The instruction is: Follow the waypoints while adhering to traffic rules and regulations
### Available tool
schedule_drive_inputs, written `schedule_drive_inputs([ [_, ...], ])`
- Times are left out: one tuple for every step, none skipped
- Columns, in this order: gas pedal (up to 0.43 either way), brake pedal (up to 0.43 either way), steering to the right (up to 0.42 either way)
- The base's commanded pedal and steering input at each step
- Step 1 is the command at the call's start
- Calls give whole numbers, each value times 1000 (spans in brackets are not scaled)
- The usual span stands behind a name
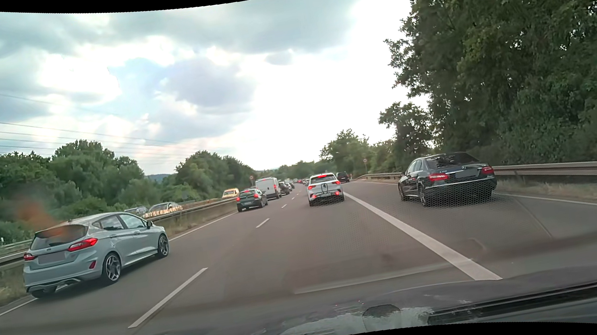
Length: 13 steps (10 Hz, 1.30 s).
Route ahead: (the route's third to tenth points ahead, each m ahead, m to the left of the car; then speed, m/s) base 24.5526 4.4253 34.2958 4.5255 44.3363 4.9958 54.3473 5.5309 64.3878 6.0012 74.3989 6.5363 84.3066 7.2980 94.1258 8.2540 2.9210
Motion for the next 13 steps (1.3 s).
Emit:
schedule_drive_inputs([
  [0, 0, -4],
  [0, 0, -6],
  [0, 0, -7],
  [0, 0, -7],
  [0, 0, -8],
  [0, 0, -7],
  [0, 0, -7],
  [0, 0, -8],
  [0, 0, -7],
  [0, 0, -8],
  [0, 0, -7],
  [0, 0, -7],
  [0, 0, -6],
])
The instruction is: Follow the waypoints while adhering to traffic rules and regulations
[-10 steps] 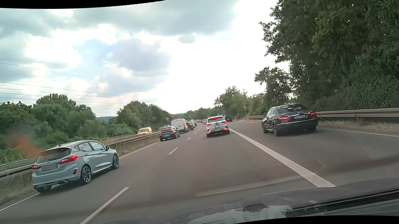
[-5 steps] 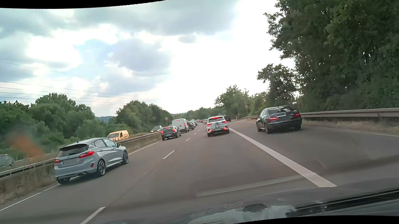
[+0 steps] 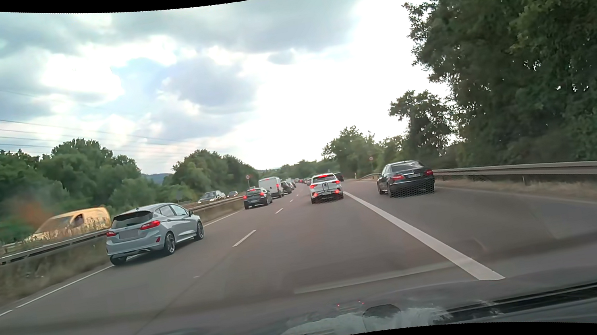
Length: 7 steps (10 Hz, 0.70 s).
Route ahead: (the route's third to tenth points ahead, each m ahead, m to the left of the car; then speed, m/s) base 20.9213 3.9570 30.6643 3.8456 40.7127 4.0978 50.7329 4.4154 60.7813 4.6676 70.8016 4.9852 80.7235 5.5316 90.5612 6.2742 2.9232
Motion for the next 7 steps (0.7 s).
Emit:
schedule_drive_inputs([
  [0, 0, -6],
  [0, 0, -5],
  [0, 0, 1],
  [0, 0, 5],
  [0, 0, 5],
  [0, 0, 5],
  [0, 0, 5],
])
